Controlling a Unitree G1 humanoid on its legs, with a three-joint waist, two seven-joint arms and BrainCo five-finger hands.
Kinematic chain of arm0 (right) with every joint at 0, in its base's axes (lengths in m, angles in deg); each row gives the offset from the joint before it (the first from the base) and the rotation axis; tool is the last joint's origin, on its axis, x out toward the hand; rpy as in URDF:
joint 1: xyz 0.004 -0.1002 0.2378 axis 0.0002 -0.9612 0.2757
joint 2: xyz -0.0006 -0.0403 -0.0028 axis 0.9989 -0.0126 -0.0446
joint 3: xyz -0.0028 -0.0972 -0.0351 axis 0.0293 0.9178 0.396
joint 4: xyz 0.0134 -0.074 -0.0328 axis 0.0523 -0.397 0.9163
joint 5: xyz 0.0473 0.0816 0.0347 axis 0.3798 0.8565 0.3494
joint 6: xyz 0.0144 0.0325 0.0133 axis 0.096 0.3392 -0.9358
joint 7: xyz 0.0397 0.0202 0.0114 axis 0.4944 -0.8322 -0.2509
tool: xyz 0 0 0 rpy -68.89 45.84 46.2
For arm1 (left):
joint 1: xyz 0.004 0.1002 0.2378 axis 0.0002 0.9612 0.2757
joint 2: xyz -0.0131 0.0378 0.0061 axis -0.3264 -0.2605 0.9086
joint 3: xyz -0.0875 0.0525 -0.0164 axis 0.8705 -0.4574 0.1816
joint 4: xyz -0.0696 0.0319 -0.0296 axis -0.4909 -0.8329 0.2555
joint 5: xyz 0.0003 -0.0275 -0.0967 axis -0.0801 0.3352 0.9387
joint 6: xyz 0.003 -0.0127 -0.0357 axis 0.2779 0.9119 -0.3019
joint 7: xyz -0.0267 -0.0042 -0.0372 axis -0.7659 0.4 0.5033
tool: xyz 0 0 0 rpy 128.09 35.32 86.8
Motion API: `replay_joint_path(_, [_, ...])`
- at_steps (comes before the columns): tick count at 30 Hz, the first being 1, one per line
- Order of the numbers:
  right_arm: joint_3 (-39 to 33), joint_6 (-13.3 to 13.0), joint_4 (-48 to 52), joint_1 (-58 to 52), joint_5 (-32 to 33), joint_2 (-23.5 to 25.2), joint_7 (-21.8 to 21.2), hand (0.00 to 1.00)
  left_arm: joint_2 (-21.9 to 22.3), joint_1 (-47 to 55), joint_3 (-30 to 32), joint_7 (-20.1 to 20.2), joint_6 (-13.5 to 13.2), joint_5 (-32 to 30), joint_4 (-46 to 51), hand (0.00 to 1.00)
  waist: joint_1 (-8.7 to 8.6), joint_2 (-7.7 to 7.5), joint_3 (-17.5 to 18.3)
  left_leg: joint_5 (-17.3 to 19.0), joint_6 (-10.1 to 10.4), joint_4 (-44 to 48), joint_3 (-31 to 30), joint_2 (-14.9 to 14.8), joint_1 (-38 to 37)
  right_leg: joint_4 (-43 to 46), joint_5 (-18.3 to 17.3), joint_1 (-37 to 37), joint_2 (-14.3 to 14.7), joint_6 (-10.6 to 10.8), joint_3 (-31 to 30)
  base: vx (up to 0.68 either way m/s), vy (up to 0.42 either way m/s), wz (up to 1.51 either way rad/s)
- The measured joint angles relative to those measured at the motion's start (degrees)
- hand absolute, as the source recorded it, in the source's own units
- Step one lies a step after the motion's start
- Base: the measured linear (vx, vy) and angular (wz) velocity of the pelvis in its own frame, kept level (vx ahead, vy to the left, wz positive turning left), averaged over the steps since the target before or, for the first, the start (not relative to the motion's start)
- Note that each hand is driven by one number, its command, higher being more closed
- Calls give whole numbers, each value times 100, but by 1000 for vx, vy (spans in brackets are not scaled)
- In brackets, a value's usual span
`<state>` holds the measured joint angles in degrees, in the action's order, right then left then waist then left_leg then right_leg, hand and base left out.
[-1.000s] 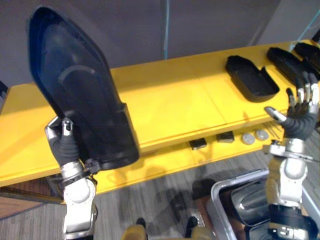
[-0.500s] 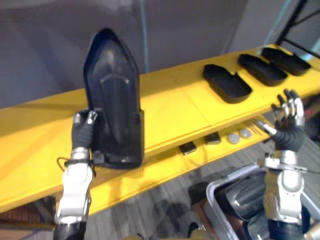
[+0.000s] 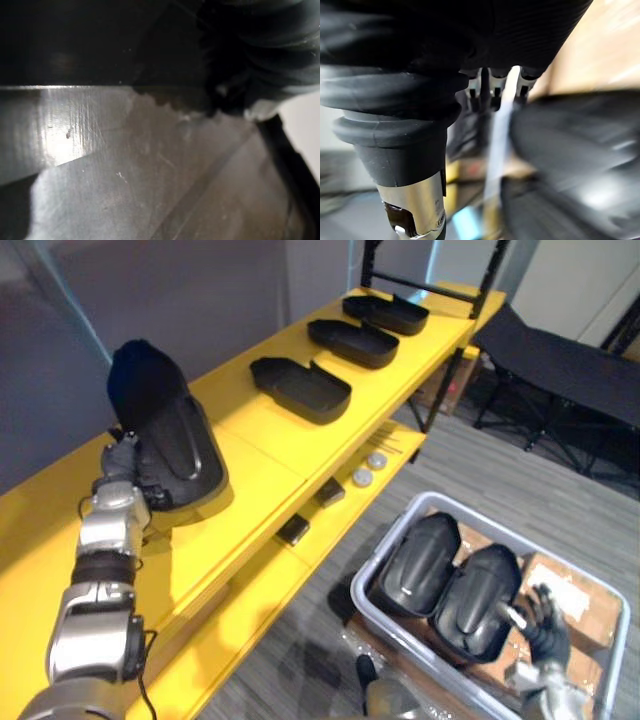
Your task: Walk over and take plastic housings, then place them on the shelf
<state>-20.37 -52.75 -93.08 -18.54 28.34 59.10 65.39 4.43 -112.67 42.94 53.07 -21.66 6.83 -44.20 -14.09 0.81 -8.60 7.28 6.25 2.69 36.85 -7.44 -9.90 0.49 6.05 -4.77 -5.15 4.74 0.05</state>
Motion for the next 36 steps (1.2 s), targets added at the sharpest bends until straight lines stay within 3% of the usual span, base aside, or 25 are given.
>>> replay_joint_path(4, [-12, -30, -665, -44, -12, 108, 246, 0, 42, 1, 4, -391, 407, 27, -478, 100, -95, 30, -134, 97, 33, 152, -4, -53, 86, 59, -7, -38, 7, -6, 3, -98, -2, 0])
replay_joint_path(10, [-11, -122, -1003, -88, 166, 257, 396, 0, 119, -153, 179, -1218, 456, 18, -680, 100, -93, 52, -304, 269, 4, 584, -20, -171, 494, 109, 9, -332, 2, -4, -5, -92, -41, -3])
replay_joint_path(13, [-12, -271, -1150, -52, 261, 332, 492, 0, 124, -322, 363, -1578, 426, 61, -791, 100, -99, 76, -463, 270, 3, 603, -23, -190, 504, 109, 20, -336, 16, -10, 4, -20, -26, -1])
replay_joint_path(19, [57, -502, -1307, 29, 365, 517, 582, 0, 146, -663, 367, -2048, 72, 248, -687, 100, -106, 35, -636, 279, -14, 711, -183, -205, 782, 155, 22, -533, -7, -8, 60, -15, -23, 8])
replay_joint_path(27, [422, -581, -1323, 122, 380, 619, 776, 0, 246, -839, 358, -2578, -22, 256, -443, 100, -109, 1, -902, 359, -51, 885, -253, -252, 895, 170, 18, -540, -27, -9, 146, -34, -22, 5])
replay_joint_path(28, [457, -602, -1323, 122, 379, 619, 789, 0, 246, -839, 358, -2589, -21, 256, -444, 0, -106, 0, -903, 375, -51, 916, -259, -264, 900, 173, 18, -540, -22, -9, 145, -31, -23, -1])
replay_joint_path(36, [647, -657, -1323, 125, 379, 684, 849, 0, 208, -999, 359, -2725, -22, 412, -458, 0, -85, -48, -1035, 411, -62, 1000, -220, -295, 905, 208, 15, -547, 14, -12, 127, -40, -29, -2])
